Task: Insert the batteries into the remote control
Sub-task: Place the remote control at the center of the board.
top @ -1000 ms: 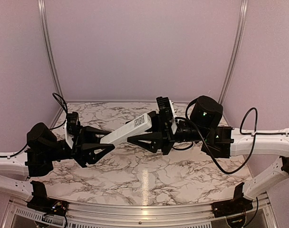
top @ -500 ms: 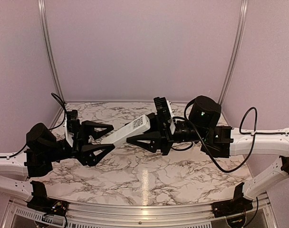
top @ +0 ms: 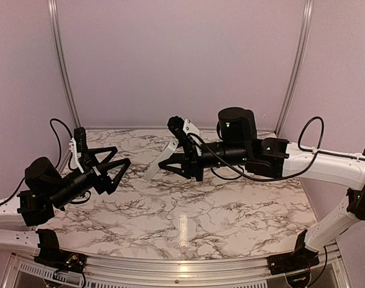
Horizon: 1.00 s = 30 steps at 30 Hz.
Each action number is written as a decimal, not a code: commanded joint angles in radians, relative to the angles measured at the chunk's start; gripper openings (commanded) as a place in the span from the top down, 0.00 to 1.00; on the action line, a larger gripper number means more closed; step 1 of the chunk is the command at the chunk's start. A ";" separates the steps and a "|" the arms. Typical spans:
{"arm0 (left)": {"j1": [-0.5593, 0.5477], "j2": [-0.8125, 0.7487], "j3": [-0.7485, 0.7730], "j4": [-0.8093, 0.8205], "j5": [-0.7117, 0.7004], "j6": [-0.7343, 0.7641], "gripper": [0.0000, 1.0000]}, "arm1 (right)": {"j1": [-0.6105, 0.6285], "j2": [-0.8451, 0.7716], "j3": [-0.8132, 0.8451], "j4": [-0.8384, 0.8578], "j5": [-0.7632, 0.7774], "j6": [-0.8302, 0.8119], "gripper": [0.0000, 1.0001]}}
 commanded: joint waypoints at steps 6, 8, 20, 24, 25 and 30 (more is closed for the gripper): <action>0.120 -0.034 0.068 -0.335 -0.303 -0.175 0.01 | -0.025 0.284 0.184 -0.484 0.233 -0.031 0.96; 0.134 -0.049 0.061 -0.349 -0.325 -0.182 0.01 | -0.025 0.339 0.209 -0.536 0.267 -0.028 0.96; 0.158 -0.067 0.045 -0.383 -0.339 -0.192 0.01 | -0.025 0.605 0.407 -0.770 0.260 -0.043 0.99; 0.160 -0.082 0.034 -0.397 -0.362 -0.194 0.01 | -0.024 0.648 0.439 -0.805 0.258 -0.042 1.00; 0.162 -0.083 0.034 -0.405 -0.372 -0.196 0.01 | -0.022 0.661 0.449 -0.818 0.258 -0.040 1.00; 0.171 -0.078 0.045 -0.455 -0.427 -0.214 0.01 | -0.003 0.710 0.515 -0.885 0.261 -0.042 1.00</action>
